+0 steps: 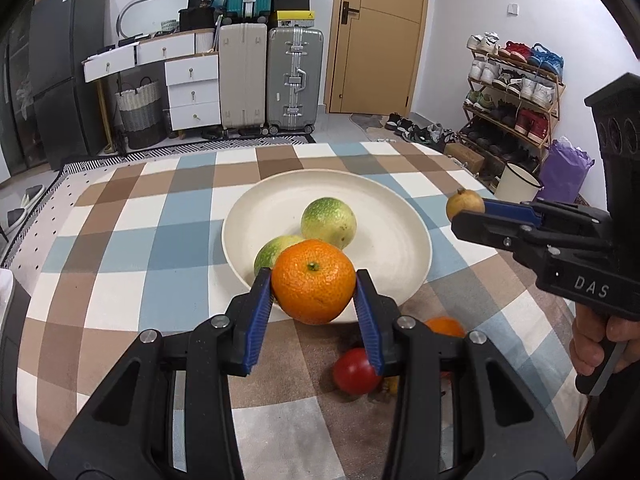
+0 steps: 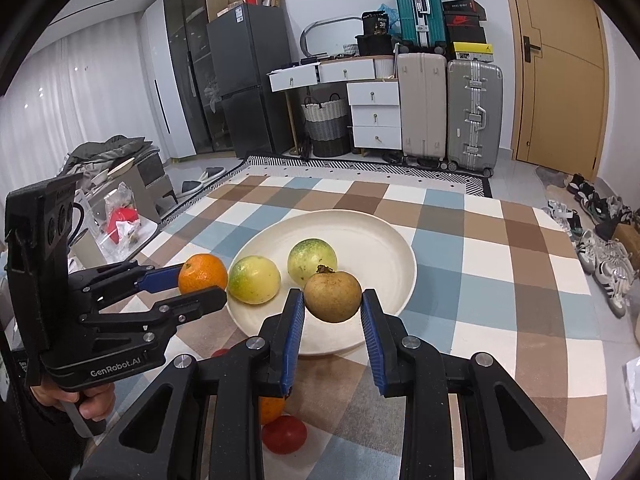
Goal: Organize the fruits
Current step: 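Lower the orange and pear onto the plate and open both grippers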
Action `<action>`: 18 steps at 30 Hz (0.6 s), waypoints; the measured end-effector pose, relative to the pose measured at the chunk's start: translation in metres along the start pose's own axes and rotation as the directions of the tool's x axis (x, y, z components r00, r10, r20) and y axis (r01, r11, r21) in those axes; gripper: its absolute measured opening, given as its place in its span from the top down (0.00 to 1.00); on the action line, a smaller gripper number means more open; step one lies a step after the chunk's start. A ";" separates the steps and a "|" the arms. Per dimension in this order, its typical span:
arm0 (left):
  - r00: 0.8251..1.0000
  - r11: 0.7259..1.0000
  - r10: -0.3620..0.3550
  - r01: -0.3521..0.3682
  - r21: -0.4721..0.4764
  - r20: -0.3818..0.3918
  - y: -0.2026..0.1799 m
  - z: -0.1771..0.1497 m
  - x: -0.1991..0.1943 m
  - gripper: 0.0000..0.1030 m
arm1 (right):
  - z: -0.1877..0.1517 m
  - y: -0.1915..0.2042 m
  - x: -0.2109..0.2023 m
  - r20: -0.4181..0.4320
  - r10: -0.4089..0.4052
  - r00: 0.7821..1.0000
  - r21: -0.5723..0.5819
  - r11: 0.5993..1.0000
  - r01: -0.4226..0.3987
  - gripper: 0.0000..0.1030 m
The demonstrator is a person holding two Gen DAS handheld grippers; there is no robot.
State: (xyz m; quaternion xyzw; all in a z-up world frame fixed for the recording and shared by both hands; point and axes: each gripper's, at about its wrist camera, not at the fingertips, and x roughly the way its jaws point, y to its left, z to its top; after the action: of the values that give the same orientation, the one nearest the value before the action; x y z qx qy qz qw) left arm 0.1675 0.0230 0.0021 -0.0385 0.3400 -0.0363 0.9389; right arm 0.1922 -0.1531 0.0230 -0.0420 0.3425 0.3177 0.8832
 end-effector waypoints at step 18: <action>0.999 1.000 0.000 -0.001 -0.019 -0.051 0.015 0.007 0.039 0.64 | -0.005 -0.004 0.038 -0.065 0.020 0.998 0.002 1.000 -0.019 0.71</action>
State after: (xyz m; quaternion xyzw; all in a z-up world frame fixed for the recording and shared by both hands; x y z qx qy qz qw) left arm 0.2020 0.0350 -0.0188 -0.0464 0.3644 -0.0340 0.9295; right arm 0.2135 -0.1373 -0.0057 -0.0482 0.3715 0.3245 0.8685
